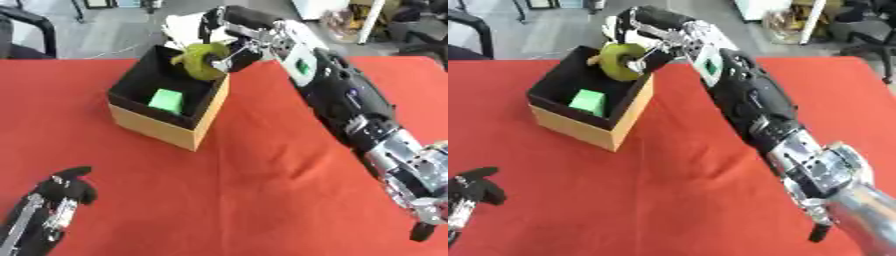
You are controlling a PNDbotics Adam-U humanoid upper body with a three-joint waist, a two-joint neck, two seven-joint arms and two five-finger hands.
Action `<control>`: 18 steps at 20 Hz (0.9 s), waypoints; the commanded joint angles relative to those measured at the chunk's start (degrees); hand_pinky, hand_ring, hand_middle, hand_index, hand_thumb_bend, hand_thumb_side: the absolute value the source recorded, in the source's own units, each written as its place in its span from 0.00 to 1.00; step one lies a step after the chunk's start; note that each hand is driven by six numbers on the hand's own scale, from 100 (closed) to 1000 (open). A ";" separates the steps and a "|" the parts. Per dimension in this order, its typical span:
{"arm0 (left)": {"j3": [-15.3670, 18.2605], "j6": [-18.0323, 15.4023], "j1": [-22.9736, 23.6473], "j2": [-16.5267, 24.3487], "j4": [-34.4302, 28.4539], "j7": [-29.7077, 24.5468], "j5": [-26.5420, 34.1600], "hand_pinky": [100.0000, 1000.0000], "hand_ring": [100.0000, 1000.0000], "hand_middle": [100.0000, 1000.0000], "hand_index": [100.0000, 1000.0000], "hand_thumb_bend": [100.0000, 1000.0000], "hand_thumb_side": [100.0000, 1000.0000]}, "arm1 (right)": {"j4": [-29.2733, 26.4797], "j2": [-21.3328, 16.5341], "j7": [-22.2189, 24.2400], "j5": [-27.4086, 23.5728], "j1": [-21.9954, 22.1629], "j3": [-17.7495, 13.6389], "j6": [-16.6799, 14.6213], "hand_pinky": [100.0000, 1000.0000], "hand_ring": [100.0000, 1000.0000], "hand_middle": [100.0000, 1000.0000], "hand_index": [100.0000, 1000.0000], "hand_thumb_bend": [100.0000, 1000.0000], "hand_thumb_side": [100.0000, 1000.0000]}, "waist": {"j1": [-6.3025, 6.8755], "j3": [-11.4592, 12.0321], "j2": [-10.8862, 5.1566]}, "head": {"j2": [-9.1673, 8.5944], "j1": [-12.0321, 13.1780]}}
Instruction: Pick up objects on the table and place them in the box.
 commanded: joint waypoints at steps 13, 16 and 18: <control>0.15 -0.12 -0.75 -0.04 -0.70 -0.19 0.33 0.57 0.54 0.47 0.81 0.00 0.75 | -13.57 -1.15 -3.74 -4.34 -0.01 3.84 -2.26 0.77 0.80 0.78 0.90 0.00 0.00 | -0.25 -0.76 -0.86 | -0.79 0.41; 0.41 -0.11 -0.60 0.09 -0.69 0.05 0.24 0.57 0.54 0.47 0.81 0.00 0.75 | -17.14 -2.44 -2.34 -9.80 0.75 3.90 -0.84 0.76 0.79 0.77 0.89 0.00 0.00 | -0.34 -1.43 -0.83 | -0.72 1.04; 0.74 -0.10 -0.43 0.22 -0.71 0.35 0.14 0.57 0.54 0.47 0.81 0.00 0.75 | -21.18 -3.95 -1.65 -14.65 2.13 3.62 0.58 0.75 0.78 0.76 0.88 0.00 0.00 | -0.39 -2.16 -0.77 | -0.64 1.68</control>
